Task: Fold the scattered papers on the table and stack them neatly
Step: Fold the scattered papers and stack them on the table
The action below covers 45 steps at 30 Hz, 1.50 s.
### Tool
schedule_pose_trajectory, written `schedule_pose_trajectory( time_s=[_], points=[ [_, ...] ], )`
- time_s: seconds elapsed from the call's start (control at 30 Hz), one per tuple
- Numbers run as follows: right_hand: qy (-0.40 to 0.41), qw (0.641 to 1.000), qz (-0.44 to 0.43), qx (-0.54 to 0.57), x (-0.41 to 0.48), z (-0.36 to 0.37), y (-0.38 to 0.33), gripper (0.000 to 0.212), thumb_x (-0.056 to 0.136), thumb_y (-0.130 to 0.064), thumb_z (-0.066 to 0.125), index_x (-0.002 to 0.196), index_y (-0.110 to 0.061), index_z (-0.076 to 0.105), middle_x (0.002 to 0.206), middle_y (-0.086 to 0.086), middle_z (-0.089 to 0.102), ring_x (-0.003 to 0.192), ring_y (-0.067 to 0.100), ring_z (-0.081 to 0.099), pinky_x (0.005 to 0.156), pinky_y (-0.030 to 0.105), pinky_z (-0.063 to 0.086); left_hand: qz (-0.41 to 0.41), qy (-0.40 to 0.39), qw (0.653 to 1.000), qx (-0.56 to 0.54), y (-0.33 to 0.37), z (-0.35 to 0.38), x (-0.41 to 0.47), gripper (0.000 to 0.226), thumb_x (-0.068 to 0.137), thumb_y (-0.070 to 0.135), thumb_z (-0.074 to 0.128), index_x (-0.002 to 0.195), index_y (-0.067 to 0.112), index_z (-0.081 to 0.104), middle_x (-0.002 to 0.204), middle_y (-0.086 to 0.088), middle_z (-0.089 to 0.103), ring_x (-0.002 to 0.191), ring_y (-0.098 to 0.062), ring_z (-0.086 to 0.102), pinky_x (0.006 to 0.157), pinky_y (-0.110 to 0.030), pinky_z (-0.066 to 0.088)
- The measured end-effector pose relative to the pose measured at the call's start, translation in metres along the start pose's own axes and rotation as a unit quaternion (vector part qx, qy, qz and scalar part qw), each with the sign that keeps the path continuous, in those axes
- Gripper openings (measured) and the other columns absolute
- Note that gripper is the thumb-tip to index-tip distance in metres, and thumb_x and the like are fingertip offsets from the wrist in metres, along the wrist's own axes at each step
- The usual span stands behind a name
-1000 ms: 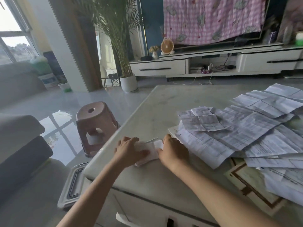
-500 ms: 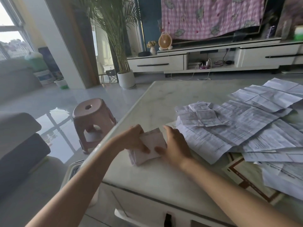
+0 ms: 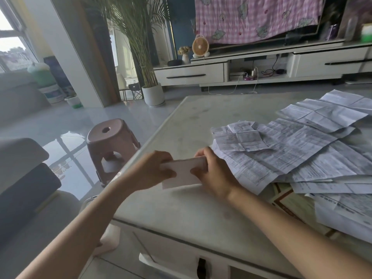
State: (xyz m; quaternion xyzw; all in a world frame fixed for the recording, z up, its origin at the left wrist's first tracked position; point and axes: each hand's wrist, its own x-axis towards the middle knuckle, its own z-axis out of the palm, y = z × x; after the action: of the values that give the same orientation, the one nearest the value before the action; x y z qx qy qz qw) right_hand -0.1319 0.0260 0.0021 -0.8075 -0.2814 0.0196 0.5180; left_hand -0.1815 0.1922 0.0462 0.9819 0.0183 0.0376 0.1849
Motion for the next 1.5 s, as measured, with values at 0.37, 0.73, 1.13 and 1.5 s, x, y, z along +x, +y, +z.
schedule_pose_trajectory(
  time_s=[0.37, 0.73, 1.13, 1.5],
  points=[
    [0.092, 0.993, 0.063, 0.043, 0.006, 0.007, 0.008, 0.026, 0.079, -0.007, 0.070, 0.102, -0.008, 0.058, 0.083, -0.004, 0.057, 0.068, 0.009, 0.050, 0.058, 0.008, 0.037, -0.186, -0.002, 0.839, -0.511, -0.008, 0.021, -0.011, 0.022, 0.079, -0.019, 0.056, 0.092, 0.000, 0.058, 0.083, -0.020, 0.060, 0.058, -0.023, 0.067, 0.051, -0.027, 0.056],
    [-0.058, 0.928, 0.042, -0.366, 0.014, -0.064, 0.034, 0.031, 0.092, -0.016, 0.043, 0.115, -0.009, 0.062, 0.153, 0.006, 0.025, 0.139, 0.023, 0.021, 0.109, 0.026, 0.016, -0.253, 0.218, 0.886, -0.321, -0.019, 0.050, 0.014, 0.027, 0.058, 0.012, 0.065, 0.083, 0.009, 0.058, 0.087, -0.015, 0.062, 0.082, -0.031, 0.062, 0.069, -0.034, 0.049],
    [-0.036, 0.929, -0.002, -0.369, 0.009, -0.056, 0.038, 0.026, 0.091, -0.014, 0.040, 0.109, -0.007, 0.059, 0.136, 0.008, 0.046, 0.130, 0.021, 0.035, 0.102, 0.023, 0.021, -0.156, 0.295, 0.936, -0.112, 0.001, 0.051, 0.017, 0.035, 0.096, 0.023, 0.046, 0.129, 0.013, 0.053, 0.137, -0.006, 0.050, 0.130, -0.024, 0.035, 0.105, -0.035, 0.025],
    [0.069, 0.948, -0.066, -0.302, 0.004, -0.077, 0.018, 0.042, 0.093, -0.009, 0.041, 0.134, -0.002, 0.043, 0.143, 0.009, 0.041, 0.132, 0.021, 0.034, 0.105, 0.020, 0.019, -0.029, 0.332, 0.921, -0.203, 0.047, 0.047, 0.010, 0.018, 0.091, 0.016, 0.054, 0.105, 0.014, 0.065, 0.106, 0.000, 0.064, 0.099, -0.015, 0.056, 0.086, -0.026, 0.041]
  ],
)
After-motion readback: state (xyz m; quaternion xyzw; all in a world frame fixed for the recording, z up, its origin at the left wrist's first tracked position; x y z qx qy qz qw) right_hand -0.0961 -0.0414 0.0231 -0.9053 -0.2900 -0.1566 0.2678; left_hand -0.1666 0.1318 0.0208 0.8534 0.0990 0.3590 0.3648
